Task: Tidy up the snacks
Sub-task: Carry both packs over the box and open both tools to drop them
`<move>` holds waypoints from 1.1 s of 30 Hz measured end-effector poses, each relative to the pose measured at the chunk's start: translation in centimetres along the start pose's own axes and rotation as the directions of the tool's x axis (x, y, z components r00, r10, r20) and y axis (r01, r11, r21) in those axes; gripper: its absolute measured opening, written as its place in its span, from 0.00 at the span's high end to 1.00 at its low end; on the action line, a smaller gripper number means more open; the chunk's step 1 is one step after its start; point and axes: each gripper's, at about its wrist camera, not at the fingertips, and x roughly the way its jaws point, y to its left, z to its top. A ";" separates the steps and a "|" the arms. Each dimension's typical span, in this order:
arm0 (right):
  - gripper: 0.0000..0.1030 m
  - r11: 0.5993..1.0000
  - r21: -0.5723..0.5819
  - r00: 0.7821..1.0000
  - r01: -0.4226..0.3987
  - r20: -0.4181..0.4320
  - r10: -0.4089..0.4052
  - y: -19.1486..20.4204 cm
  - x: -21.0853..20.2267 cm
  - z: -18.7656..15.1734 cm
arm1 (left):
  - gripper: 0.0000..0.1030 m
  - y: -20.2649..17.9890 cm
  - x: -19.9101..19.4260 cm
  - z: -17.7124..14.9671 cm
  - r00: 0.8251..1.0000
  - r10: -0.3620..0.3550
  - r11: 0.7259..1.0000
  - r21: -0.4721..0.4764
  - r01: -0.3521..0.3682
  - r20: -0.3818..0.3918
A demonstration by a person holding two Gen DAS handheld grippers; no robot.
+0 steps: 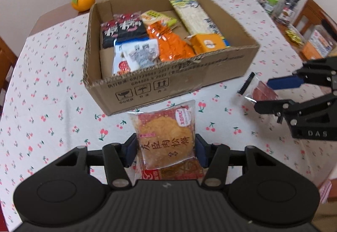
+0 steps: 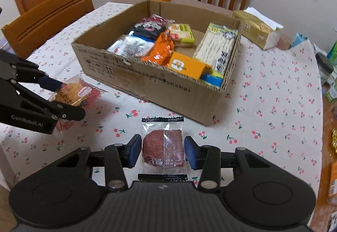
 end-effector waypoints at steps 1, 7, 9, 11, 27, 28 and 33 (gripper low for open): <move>0.52 1.000 -0.009 1.000 -0.004 0.003 0.004 0.1 -0.5 0.2 | 0.47 0.0 -0.6 0.1 1.000 -0.004 1.000 0.015 0.004 0.003; 0.51 0.998 -0.061 0.998 -0.019 0.067 0.023 0.6 -3.7 1.9 | 0.47 -0.1 -3.7 0.8 0.999 -0.028 0.996 0.088 0.025 0.034; 0.51 0.997 -0.072 0.996 -0.013 0.083 0.019 0.7 -4.2 2.7 | 0.47 0.0 -4.2 1.1 0.999 -0.034 0.996 0.090 0.030 0.043; 0.51 0.997 -0.077 0.994 -0.009 0.104 0.017 0.8 -4.5 3.3 | 0.47 0.1 -4.6 1.2 0.998 -0.043 0.995 0.087 0.039 0.051; 0.51 0.996 -0.087 0.986 0.015 0.168 0.000 -0.9 0.5 11.3 | 0.47 1.9 -6.7 0.7 0.996 0.000 1.000 0.023 -0.002 0.085; 0.51 0.995 -0.093 0.985 0.022 0.172 -0.005 -0.9 1.1 11.8 | 0.47 2.1 -6.8 0.7 0.996 0.006 1.000 0.017 -0.007 0.087; 0.31 0.993 -0.090 0.981 0.072 0.187 -0.054 -1.5 3.6 13.8 | 0.47 2.7 -7.2 1.2 0.995 0.031 1.000 -0.003 -0.031 0.098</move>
